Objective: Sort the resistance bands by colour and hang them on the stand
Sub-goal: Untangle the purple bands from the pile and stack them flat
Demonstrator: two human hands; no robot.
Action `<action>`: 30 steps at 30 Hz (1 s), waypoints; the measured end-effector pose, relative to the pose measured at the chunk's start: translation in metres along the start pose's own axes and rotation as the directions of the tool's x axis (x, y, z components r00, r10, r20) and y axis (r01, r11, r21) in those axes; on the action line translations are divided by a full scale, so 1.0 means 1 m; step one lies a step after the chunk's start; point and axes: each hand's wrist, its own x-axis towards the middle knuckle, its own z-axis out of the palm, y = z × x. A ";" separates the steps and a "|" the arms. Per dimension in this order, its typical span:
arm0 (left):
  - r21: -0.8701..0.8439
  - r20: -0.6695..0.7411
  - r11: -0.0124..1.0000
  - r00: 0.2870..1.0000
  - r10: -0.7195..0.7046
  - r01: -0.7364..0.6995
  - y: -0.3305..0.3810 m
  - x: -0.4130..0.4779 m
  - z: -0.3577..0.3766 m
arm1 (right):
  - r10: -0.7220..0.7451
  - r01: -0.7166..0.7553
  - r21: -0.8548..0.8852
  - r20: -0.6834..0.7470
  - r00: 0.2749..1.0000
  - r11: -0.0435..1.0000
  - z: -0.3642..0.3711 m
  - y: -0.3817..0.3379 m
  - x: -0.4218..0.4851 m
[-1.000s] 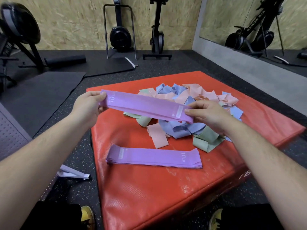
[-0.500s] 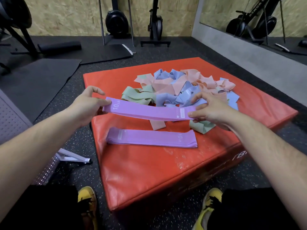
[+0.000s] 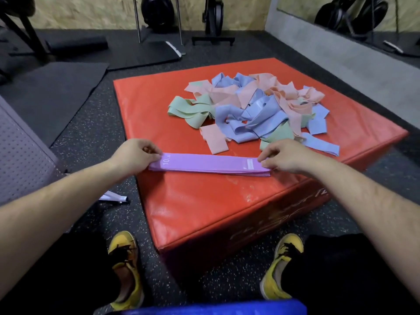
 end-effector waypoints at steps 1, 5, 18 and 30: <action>0.018 -0.011 1.000 1.000 0.009 -0.009 -0.001 -0.001 0.001 | -0.002 0.002 -0.061 -0.001 1.000 0.998 0.003 -0.001 -0.001; 0.106 -0.023 0.992 0.997 0.069 -0.066 -0.001 0.000 0.004 | 0.005 -0.007 -0.122 -0.018 1.000 0.992 0.010 -0.003 -0.001; 0.240 -0.043 0.954 0.980 0.194 -0.178 0.013 0.008 0.011 | -0.050 0.036 -0.203 -0.065 0.997 0.979 0.001 -0.010 0.003; 0.345 0.051 0.869 0.932 0.359 -0.354 0.098 0.070 0.082 | -0.114 0.089 -0.241 -0.094 0.989 0.966 -0.023 -0.029 0.037</action>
